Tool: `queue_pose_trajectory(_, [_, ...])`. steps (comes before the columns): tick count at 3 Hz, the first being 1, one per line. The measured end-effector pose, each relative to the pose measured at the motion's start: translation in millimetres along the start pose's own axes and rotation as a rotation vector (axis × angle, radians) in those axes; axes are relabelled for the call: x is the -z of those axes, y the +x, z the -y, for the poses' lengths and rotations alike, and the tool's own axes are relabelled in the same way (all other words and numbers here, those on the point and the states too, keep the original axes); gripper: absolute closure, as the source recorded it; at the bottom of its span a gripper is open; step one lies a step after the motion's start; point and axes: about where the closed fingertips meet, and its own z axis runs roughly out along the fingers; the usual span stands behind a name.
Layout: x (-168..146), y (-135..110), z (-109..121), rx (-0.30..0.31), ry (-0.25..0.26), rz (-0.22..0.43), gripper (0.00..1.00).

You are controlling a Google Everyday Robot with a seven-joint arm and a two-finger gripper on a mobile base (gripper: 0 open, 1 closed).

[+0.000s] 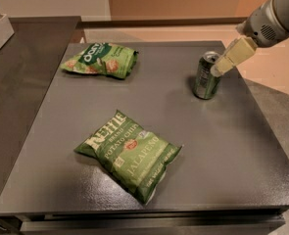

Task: Move green can near green jalapeno chip bag

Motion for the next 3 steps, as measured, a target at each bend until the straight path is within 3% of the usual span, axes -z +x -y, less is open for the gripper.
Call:
queue_pose_trajectory(1, [-8.9, 0.5, -0.7, -0.006, -0.029, 0.002, 0.0])
queue_pose_trajectory(2, [-23.4, 4.3, -9.8, -0.004, -0.097, -0.015, 0.0])
queue_pose_trajectory(3, [-31.1, 6.3, -14.7, -0.003, -0.134, -0.024, 0.0])
